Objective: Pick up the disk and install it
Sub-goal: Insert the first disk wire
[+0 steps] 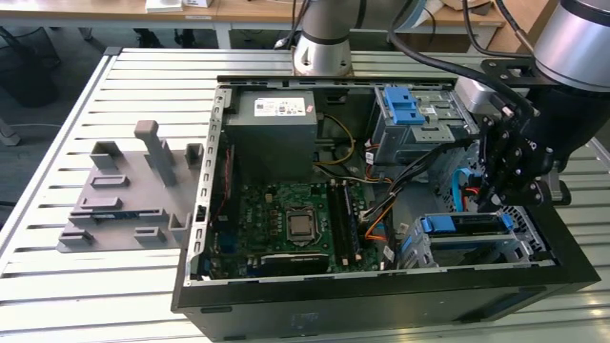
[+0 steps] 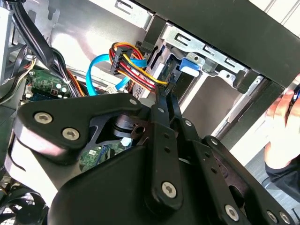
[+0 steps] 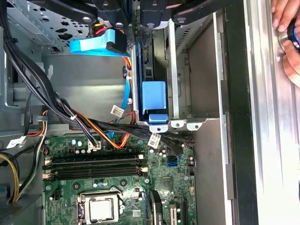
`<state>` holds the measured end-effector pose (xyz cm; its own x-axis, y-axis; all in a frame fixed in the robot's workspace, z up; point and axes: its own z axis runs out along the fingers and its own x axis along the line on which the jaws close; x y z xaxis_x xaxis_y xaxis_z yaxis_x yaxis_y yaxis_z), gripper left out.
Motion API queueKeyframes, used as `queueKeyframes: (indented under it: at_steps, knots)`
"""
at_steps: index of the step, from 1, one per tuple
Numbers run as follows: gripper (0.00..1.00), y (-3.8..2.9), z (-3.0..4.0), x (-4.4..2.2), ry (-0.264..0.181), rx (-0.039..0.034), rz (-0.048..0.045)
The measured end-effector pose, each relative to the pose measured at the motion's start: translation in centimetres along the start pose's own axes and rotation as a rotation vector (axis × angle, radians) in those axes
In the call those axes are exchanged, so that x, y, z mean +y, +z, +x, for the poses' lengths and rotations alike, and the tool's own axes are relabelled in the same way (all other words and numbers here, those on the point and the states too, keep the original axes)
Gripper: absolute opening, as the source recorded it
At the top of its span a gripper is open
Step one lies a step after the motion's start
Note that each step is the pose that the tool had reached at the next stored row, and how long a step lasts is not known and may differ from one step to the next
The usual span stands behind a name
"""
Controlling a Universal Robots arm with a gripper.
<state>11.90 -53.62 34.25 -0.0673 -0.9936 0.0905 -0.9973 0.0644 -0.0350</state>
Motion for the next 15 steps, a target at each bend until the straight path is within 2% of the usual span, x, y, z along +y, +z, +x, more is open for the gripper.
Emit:
queueKeyframes:
  at_steps: [15]
  knots:
    - [0.16,0.71,0.22,0.03,0.0,-0.0008,-0.0001]
